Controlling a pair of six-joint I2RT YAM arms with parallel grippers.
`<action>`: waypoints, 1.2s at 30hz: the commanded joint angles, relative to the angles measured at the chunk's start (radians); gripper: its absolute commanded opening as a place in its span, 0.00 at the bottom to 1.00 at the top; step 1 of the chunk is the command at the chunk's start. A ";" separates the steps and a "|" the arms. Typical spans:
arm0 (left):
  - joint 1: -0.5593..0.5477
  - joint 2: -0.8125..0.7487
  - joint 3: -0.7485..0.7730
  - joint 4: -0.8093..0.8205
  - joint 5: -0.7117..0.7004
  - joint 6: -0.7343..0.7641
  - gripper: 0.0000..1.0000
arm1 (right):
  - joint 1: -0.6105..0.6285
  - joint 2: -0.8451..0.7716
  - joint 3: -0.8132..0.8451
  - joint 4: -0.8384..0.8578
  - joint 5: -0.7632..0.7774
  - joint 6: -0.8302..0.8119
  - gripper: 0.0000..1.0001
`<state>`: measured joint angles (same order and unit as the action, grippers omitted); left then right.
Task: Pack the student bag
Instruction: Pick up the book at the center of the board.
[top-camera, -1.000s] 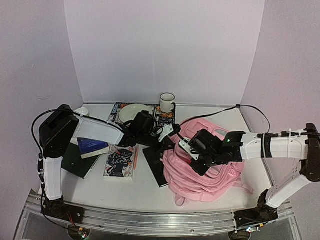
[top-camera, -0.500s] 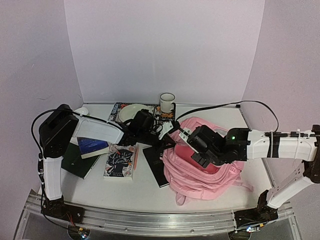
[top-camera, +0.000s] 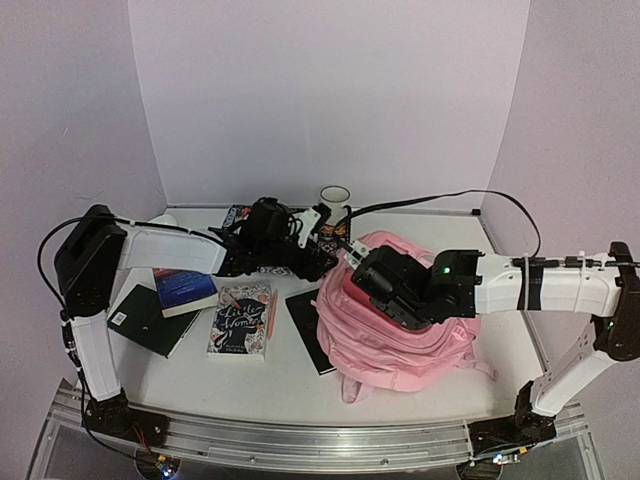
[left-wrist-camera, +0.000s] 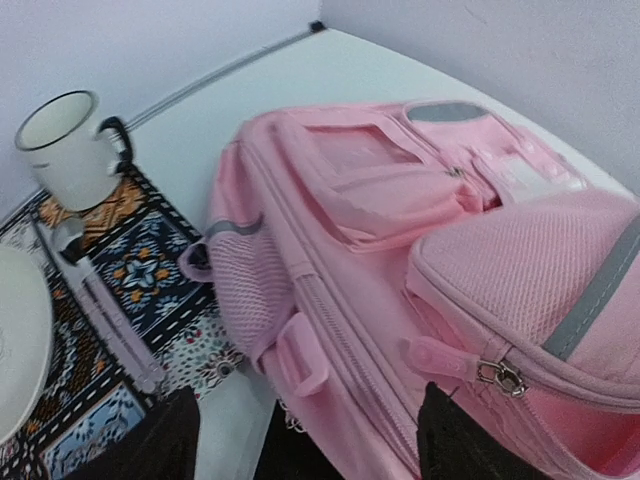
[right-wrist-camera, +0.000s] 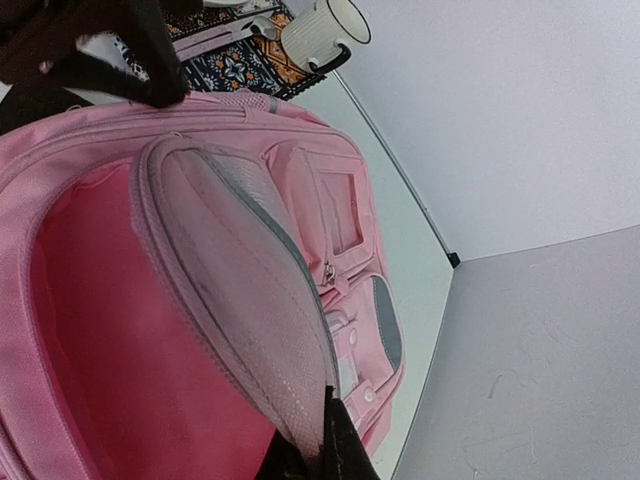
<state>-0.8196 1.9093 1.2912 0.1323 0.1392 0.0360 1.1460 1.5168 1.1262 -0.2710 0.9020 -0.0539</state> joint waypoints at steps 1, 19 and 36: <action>0.042 -0.187 -0.066 -0.090 -0.209 -0.267 0.88 | 0.012 0.032 0.092 0.063 0.125 0.069 0.00; 0.135 -0.464 -0.252 -0.646 -0.290 -0.839 1.00 | 0.012 0.163 0.214 -0.027 0.074 0.195 0.00; 0.208 -0.218 -0.175 -0.774 -0.156 -1.082 0.70 | 0.012 0.199 0.230 -0.028 0.021 0.224 0.00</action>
<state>-0.6307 1.6520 1.0598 -0.6008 -0.0462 -0.9842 1.1507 1.7108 1.2978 -0.3302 0.8987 0.1378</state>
